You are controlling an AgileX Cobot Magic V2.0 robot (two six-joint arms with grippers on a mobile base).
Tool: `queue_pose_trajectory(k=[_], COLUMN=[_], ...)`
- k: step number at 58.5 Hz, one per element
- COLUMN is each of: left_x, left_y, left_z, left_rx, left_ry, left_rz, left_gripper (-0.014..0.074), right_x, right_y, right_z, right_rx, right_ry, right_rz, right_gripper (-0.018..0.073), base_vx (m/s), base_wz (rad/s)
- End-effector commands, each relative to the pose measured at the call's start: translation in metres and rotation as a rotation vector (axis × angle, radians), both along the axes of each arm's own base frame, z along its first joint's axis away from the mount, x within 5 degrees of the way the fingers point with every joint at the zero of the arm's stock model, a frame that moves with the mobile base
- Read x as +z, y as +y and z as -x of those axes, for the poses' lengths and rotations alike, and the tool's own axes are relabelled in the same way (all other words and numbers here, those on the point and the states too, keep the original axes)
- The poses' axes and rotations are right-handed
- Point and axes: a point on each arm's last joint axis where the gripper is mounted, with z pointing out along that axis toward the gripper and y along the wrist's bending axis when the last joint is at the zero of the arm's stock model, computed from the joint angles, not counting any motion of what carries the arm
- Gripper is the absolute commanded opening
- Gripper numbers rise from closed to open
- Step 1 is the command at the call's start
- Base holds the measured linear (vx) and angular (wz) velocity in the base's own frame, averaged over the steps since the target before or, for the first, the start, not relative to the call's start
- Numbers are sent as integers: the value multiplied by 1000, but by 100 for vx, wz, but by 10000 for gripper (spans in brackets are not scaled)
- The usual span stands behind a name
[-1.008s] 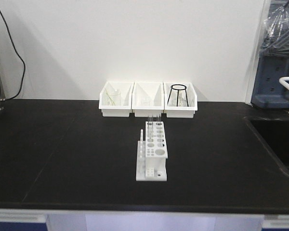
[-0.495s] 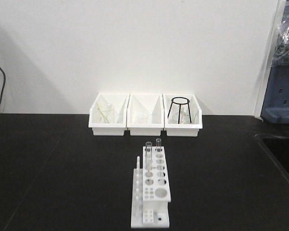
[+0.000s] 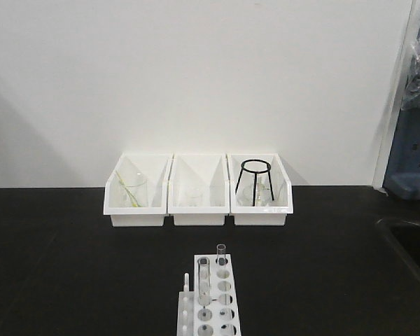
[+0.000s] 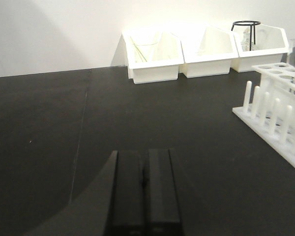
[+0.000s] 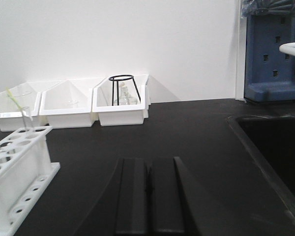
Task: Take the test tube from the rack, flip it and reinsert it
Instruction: 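Reach the right gripper down and grasp a clear test tube in the rack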
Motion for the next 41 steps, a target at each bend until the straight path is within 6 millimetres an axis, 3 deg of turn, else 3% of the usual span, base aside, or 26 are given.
queue_pose_trajectory(k=[1,41], left_x=[9,9], left_y=[-1,-1], left_z=[0,0], left_rx=[-14,-14], left_ry=[-90,-90], left_rz=[22,22], left_gripper=[-6,-6], right_x=[7,7], right_y=[0,0], right_z=[1,1], right_rx=[3,3], right_ry=[-89,-89], right_rz=[13,13], right_gripper=[-11,-11], base_vx=[23,9], base_wz=[-5,-2])
